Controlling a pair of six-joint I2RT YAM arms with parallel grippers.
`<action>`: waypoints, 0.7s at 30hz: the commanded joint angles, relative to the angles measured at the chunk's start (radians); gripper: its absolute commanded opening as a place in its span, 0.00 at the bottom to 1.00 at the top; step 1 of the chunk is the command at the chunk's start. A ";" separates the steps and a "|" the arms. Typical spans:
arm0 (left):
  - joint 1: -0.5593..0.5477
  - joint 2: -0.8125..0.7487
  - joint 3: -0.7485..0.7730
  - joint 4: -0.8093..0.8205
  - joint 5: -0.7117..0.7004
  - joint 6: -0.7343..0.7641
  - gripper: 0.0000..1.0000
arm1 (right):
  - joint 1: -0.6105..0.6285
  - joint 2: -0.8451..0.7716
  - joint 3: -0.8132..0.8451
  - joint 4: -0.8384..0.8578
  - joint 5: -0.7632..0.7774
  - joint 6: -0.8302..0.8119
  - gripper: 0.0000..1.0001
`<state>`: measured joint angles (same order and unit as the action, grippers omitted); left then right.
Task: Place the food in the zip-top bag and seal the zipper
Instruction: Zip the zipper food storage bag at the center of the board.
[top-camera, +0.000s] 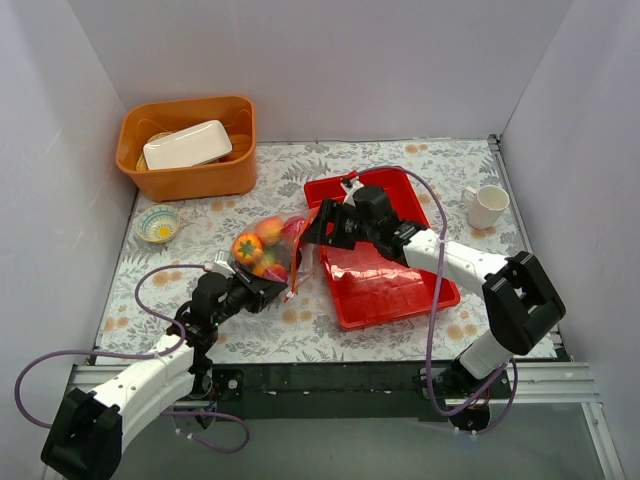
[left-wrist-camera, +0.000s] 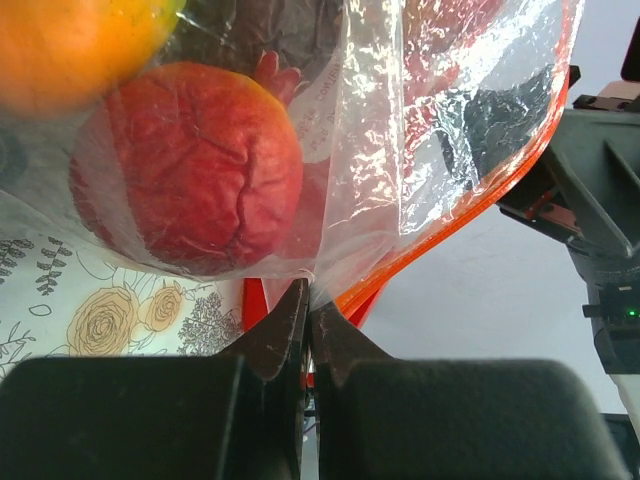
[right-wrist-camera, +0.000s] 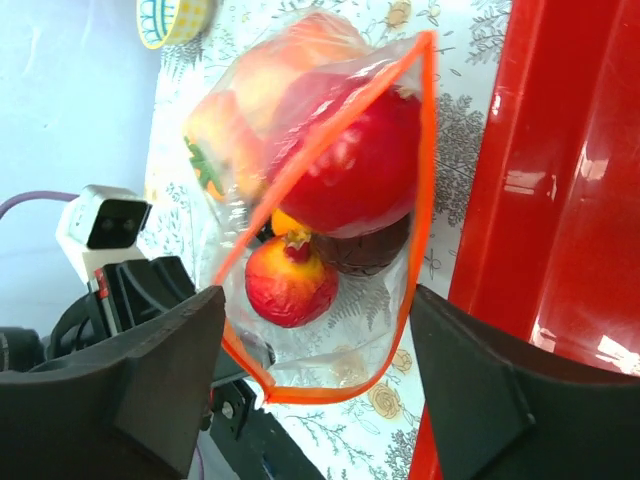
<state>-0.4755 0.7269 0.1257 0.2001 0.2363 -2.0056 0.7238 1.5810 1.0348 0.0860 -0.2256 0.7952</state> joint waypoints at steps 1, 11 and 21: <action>-0.003 0.006 -0.009 0.035 0.003 -0.303 0.00 | 0.015 -0.042 -0.027 0.064 -0.040 -0.024 0.86; -0.003 0.005 -0.014 0.038 0.004 -0.300 0.00 | 0.028 -0.033 -0.078 0.143 -0.054 0.035 0.98; -0.003 0.011 -0.015 0.035 0.000 -0.283 0.00 | 0.042 0.031 0.030 0.083 -0.029 0.052 0.98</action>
<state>-0.4755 0.7372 0.1188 0.2195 0.2401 -2.0056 0.7559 1.5753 0.9756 0.1669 -0.2718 0.8364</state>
